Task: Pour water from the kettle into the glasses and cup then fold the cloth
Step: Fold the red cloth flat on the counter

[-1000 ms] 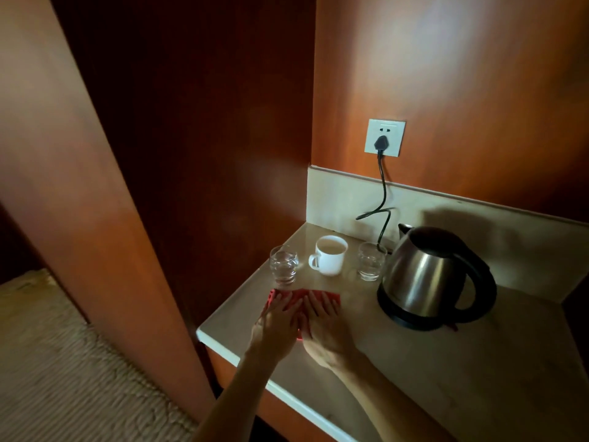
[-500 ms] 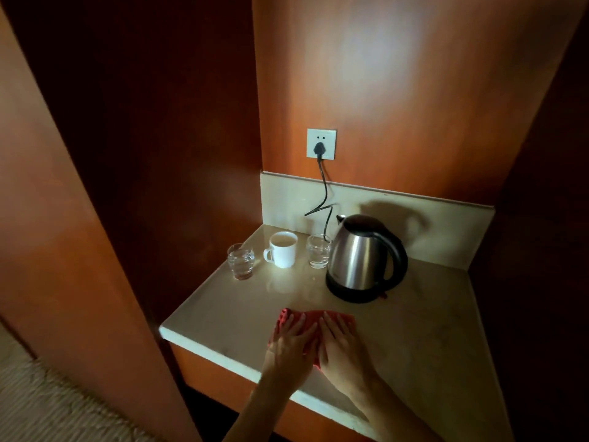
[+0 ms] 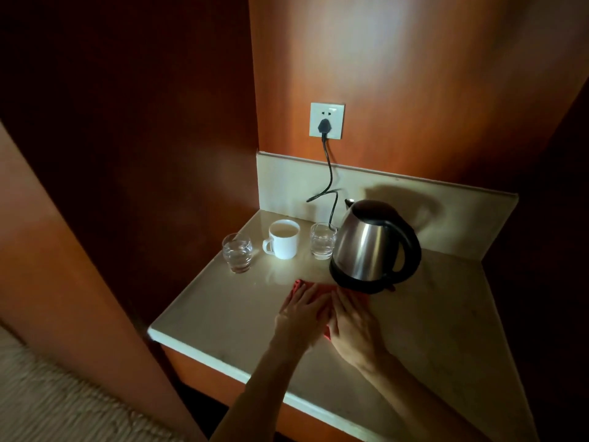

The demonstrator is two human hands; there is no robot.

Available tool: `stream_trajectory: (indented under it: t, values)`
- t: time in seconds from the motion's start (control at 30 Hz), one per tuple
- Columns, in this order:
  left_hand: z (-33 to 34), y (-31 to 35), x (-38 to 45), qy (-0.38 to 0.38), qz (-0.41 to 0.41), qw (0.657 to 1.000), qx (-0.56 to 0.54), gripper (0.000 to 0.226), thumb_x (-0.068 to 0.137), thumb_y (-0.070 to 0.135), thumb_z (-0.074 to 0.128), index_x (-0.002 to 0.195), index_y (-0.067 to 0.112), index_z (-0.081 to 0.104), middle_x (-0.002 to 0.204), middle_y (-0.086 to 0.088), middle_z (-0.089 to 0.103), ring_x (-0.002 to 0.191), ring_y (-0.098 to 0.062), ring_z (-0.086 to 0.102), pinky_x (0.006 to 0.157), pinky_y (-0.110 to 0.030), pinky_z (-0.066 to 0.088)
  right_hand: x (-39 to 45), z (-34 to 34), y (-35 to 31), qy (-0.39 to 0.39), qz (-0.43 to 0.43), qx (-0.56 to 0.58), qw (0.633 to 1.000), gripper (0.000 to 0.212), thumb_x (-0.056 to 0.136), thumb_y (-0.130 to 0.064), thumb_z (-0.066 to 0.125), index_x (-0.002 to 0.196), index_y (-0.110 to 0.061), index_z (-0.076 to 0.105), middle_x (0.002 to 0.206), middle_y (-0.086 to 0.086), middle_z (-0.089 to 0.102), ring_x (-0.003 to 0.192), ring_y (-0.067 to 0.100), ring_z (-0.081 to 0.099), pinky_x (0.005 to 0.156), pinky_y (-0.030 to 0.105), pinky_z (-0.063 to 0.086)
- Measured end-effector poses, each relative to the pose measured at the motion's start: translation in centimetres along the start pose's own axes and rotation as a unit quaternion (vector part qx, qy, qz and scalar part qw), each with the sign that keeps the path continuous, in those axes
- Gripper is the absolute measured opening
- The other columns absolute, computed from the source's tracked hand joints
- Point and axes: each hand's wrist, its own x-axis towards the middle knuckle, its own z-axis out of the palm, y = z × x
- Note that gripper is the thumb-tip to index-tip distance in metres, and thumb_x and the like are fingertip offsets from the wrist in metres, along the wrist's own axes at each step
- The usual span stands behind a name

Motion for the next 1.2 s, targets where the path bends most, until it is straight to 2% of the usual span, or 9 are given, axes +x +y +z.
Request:
stream_trajectory:
  t: [0.23, 0.4, 0.67, 0.77, 0.83, 0.9, 1.0, 1.13, 1.2]
  values:
    - [-4.0, -10.6, -3.6, -0.048, -0.130, 0.985, 0.103, 0.047, 0.101, 0.037, 0.025, 0.129, 0.028, 0.061, 0.133, -0.001, 0.062, 0.130, -0.026, 0.051, 0.117, -0.048, 0.027, 5.5, 5.0, -9.8, -0.032, -0.086, 0.041, 0.995, 0.045, 0.090, -0.027, 0.047, 0.110, -0.003, 0.080, 0.118, 0.016, 0.076, 0.106, 0.040, 0.072, 0.096, 0.054, 0.055]
    - [-7.9, -13.1, -6.8, -0.079, -0.177, 0.973, 0.124, 0.057, 0.096, 0.052, 0.017, 0.136, 0.032, 0.053, 0.146, 0.003, 0.049, 0.143, -0.024, 0.032, 0.115, -0.049, 0.034, 5.8, 5.6, -14.3, -0.064, -0.129, 0.040, 0.989, 0.051, 0.089, -0.033, 0.044, 0.113, -0.006, 0.080, 0.121, 0.013, 0.076, 0.110, 0.040, 0.072, 0.094, 0.057, 0.057]
    - [-10.2, -3.8, -9.5, 0.045, -0.141, 0.986, 0.082, 0.039, 0.090, 0.035, 0.043, 0.111, 0.021, 0.073, 0.117, -0.001, 0.070, 0.121, -0.022, 0.059, 0.112, -0.043, 0.037, 0.5, 2.4, -11.4, -0.031, -0.149, 0.037, 0.988, 0.048, 0.091, -0.031, 0.046, 0.113, -0.006, 0.080, 0.120, 0.013, 0.077, 0.110, 0.035, 0.074, 0.092, 0.052, 0.058]
    - [-10.6, 0.0, -9.1, 0.048, -0.069, 0.988, 0.130, 0.016, 0.073, 0.026, 0.080, 0.088, 0.023, 0.079, 0.097, 0.006, 0.076, 0.101, -0.021, 0.070, 0.090, -0.047, 0.056, -0.9, 0.9, -9.1, -0.036, -0.138, 0.040, 0.989, 0.048, 0.091, -0.032, 0.045, 0.112, -0.008, 0.081, 0.118, 0.011, 0.078, 0.108, 0.033, 0.075, 0.092, 0.050, 0.059]
    - [-10.6, 1.9, -8.2, 0.031, -0.068, 0.987, 0.140, 0.029, 0.059, 0.025, 0.091, 0.085, 0.025, 0.079, 0.095, 0.008, 0.076, 0.097, -0.019, 0.071, 0.088, -0.048, 0.056, -1.5, 0.1, -7.1, -0.030, -0.126, 0.040, 0.991, 0.047, 0.092, -0.032, 0.045, 0.112, -0.008, 0.081, 0.118, 0.010, 0.078, 0.108, 0.030, 0.075, 0.093, 0.047, 0.059]
    - [-8.6, 2.0, -7.2, -0.037, -0.064, 0.986, 0.151, 0.026, 0.071, 0.031, 0.082, 0.096, 0.025, 0.078, 0.105, 0.007, 0.074, 0.107, -0.021, 0.068, 0.102, -0.047, 0.046, -1.9, -0.3, -5.4, -0.021, -0.109, 0.045, 0.993, 0.046, 0.093, -0.031, 0.046, 0.112, -0.008, 0.081, 0.118, 0.009, 0.078, 0.109, 0.029, 0.075, 0.094, 0.046, 0.059]
    - [-6.2, 1.4, -5.5, -0.127, -0.053, 0.979, 0.152, 0.049, 0.096, 0.044, 0.029, 0.127, 0.027, 0.063, 0.139, 0.006, 0.057, 0.137, -0.026, 0.042, 0.121, -0.048, 0.011, -1.5, 0.0, -3.2, 0.012, -0.094, 0.050, 0.994, 0.046, 0.093, -0.032, 0.046, 0.109, -0.007, 0.082, 0.116, 0.009, 0.079, 0.108, 0.028, 0.075, 0.094, 0.043, 0.060]
    - [-5.9, 1.6, -3.1, -0.039, -0.090, 0.987, 0.131, 0.028, 0.077, 0.048, 0.067, 0.101, 0.036, 0.075, 0.111, 0.007, 0.072, 0.107, -0.019, 0.067, 0.103, -0.040, 0.047, 1.0, 1.7, -2.4, 0.070, -0.089, 0.051, 0.992, 0.043, 0.090, -0.025, 0.047, 0.104, -0.004, 0.082, 0.110, 0.012, 0.079, 0.103, 0.029, 0.076, 0.100, 0.037, 0.046]
    - [-5.3, 0.5, -1.7, -0.035, -0.144, 0.986, 0.079, 0.035, 0.086, 0.047, 0.049, 0.110, 0.036, 0.072, 0.120, 0.000, 0.069, 0.114, -0.026, 0.064, 0.108, -0.046, 0.041, 3.0, 2.7, -2.4, 0.076, -0.101, 0.034, 0.991, 0.042, 0.089, -0.022, 0.046, 0.101, -0.003, 0.081, 0.107, 0.014, 0.080, 0.100, 0.030, 0.077, 0.100, 0.040, 0.043]
